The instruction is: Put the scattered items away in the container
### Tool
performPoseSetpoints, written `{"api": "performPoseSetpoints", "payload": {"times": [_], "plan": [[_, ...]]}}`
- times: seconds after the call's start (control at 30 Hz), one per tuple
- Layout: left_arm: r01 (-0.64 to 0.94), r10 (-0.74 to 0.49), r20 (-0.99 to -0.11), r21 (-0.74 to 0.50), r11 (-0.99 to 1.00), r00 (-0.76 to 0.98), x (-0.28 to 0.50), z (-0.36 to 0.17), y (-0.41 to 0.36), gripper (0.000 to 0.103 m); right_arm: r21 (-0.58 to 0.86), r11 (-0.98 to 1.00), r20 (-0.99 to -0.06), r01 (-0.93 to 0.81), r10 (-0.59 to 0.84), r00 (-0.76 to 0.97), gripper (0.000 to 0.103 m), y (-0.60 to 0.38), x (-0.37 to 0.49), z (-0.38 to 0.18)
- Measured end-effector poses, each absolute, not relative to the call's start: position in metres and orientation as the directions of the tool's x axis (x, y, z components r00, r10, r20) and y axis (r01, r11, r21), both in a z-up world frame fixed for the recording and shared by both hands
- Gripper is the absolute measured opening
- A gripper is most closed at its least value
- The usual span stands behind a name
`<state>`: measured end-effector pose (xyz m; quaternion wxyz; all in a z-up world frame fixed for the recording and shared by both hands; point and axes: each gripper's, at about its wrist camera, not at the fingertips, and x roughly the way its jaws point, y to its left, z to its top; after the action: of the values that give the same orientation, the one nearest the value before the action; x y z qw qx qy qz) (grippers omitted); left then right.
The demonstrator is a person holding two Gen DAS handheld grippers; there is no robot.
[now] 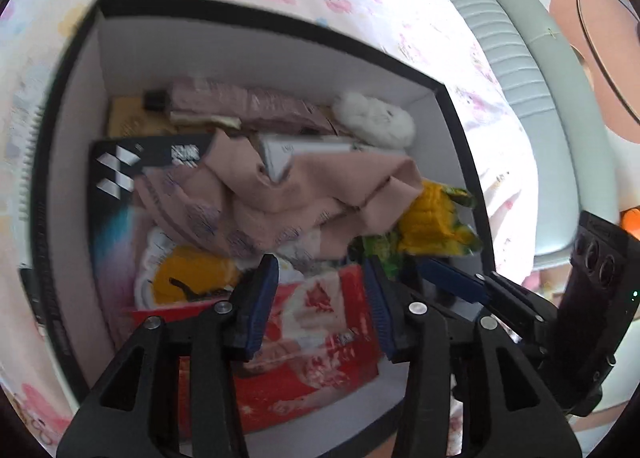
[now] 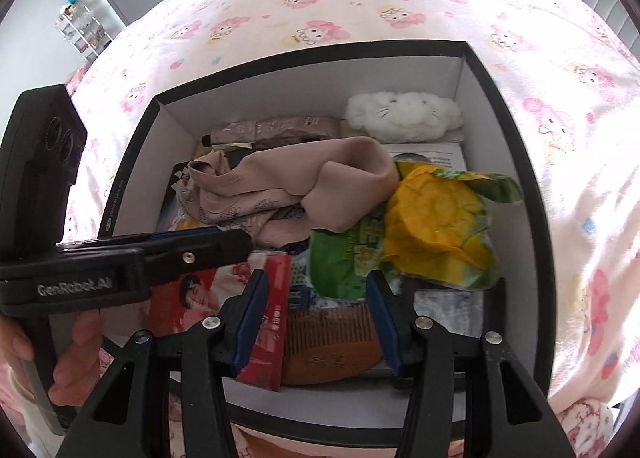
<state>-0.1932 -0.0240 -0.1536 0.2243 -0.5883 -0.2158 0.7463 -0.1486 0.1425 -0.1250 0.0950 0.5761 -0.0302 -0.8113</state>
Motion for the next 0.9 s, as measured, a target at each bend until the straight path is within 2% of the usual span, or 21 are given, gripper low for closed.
{"api": "performPoseSetpoints", "payload": {"times": [0.07, 0.3, 0.33, 0.43, 0.47, 0.63, 0.73, 0.8, 0.9], "plan": [[-0.067, 0.547, -0.8, -0.549, -0.833, -0.249, -0.194, -0.15, -0.027, 0.044, 0.15, -0.982, -0.929, 0.118, -0.181, -0.323, 0.046, 0.145, -0.149, -0.124], [-0.106, 0.587, -0.784, -0.578, -0.809, -0.203, -0.19, -0.156, -0.014, 0.044, 0.221, -0.966, -0.924, 0.132, -0.251, -0.287, 0.046, 0.143, -0.146, -0.132], [-0.115, 0.563, -0.792, -0.553, -0.825, -0.237, -0.186, -0.149, -0.019, 0.044, 0.223, -0.966, -0.922, 0.129, -0.252, -0.295, 0.046, 0.144, -0.143, -0.131], [-0.153, 0.377, -0.829, -0.345, -0.926, -0.413, -0.168, -0.12, -0.01, 0.044, 0.211, -0.971, -0.912, 0.109, -0.236, -0.336, 0.046, 0.151, -0.134, -0.12], [-0.157, 0.365, -0.822, -0.33, -0.931, -0.437, -0.163, -0.113, -0.008, 0.044, 0.2, -0.975, -0.907, 0.091, -0.22, -0.36, 0.046, 0.154, -0.132, -0.114], [-0.186, 0.408, -0.744, -0.367, -0.911, -0.53, -0.126, -0.087, -0.011, 0.045, 0.202, -0.978, -0.867, 0.059, -0.207, -0.454, 0.046, 0.164, -0.118, -0.085], [-0.218, 0.481, -0.675, -0.44, -0.871, -0.559, -0.109, -0.089, -0.023, 0.045, 0.203, -0.977, -0.854, 0.063, -0.209, -0.477, 0.046, 0.164, -0.108, -0.073], [-0.206, 0.501, -0.675, -0.471, -0.857, -0.542, -0.106, -0.095, -0.02, 0.046, 0.204, -0.976, -0.848, 0.07, -0.212, -0.485, 0.046, 0.161, -0.1, -0.068], [-0.223, 0.49, -0.673, -0.447, -0.866, -0.554, -0.097, -0.093, -0.011, 0.045, 0.223, -0.97, -0.838, 0.096, -0.241, -0.49, 0.046, 0.157, -0.09, -0.066]]}}
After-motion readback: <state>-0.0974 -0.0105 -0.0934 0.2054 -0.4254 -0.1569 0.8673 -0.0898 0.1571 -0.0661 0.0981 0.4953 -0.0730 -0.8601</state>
